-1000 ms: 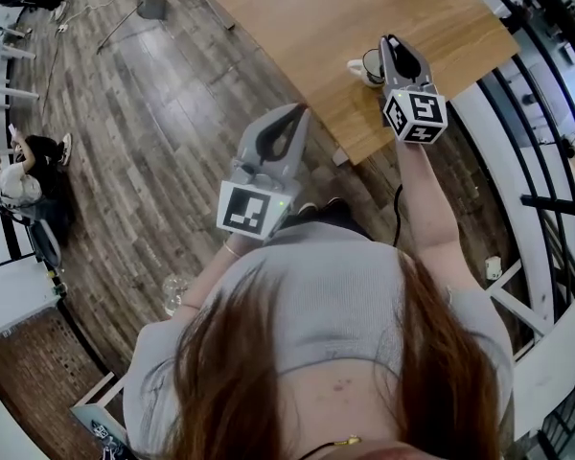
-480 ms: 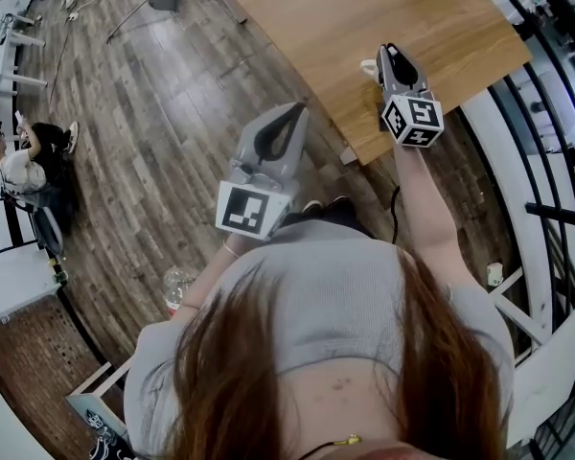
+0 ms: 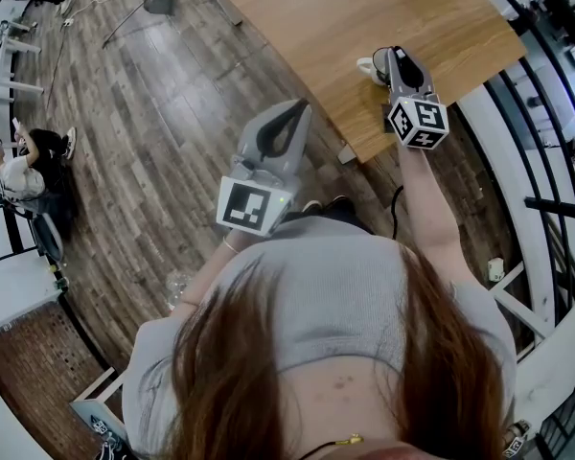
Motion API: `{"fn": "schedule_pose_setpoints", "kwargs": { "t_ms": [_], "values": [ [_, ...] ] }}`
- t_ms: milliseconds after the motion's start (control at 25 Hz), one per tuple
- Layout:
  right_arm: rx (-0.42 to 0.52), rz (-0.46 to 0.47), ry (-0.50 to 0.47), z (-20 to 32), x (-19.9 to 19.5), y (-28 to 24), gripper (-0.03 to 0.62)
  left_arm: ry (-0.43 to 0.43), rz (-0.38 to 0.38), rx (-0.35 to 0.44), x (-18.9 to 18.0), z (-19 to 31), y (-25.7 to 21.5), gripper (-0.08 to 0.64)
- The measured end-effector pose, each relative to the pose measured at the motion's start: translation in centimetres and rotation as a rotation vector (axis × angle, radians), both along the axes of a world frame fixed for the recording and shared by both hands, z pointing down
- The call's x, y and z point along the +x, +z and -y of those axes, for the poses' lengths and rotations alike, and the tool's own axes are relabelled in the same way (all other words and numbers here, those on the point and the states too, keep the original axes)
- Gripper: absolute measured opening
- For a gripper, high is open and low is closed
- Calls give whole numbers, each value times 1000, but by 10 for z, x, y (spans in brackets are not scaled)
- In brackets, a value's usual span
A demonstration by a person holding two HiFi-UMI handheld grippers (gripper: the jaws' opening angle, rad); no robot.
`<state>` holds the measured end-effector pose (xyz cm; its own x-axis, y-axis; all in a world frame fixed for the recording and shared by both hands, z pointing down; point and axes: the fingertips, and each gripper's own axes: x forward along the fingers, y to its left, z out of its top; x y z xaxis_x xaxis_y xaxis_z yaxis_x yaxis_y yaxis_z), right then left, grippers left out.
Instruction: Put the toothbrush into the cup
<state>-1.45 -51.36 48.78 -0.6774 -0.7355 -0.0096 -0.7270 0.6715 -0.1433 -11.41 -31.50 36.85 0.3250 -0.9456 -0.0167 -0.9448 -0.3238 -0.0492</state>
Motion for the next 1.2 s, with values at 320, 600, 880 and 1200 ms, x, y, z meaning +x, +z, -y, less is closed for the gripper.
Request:
{"fn": "schedule_pose_setpoints", "kwargs": {
  "t_ms": [320, 600, 880, 1200],
  "values": [
    [-53, 58, 75, 12, 35, 12, 41, 25, -13, -11, 4, 1, 4, 3],
    [-87, 85, 104, 16, 51, 21, 49, 28, -17, -15, 5, 1, 4, 3],
    [-93, 75, 82, 20, 50, 24, 56, 37, -22, -10, 9, 5, 4, 3],
    [-81, 60, 67, 18, 51, 23, 159, 43, -25, -9, 13, 6, 3, 3]
  ]
}}
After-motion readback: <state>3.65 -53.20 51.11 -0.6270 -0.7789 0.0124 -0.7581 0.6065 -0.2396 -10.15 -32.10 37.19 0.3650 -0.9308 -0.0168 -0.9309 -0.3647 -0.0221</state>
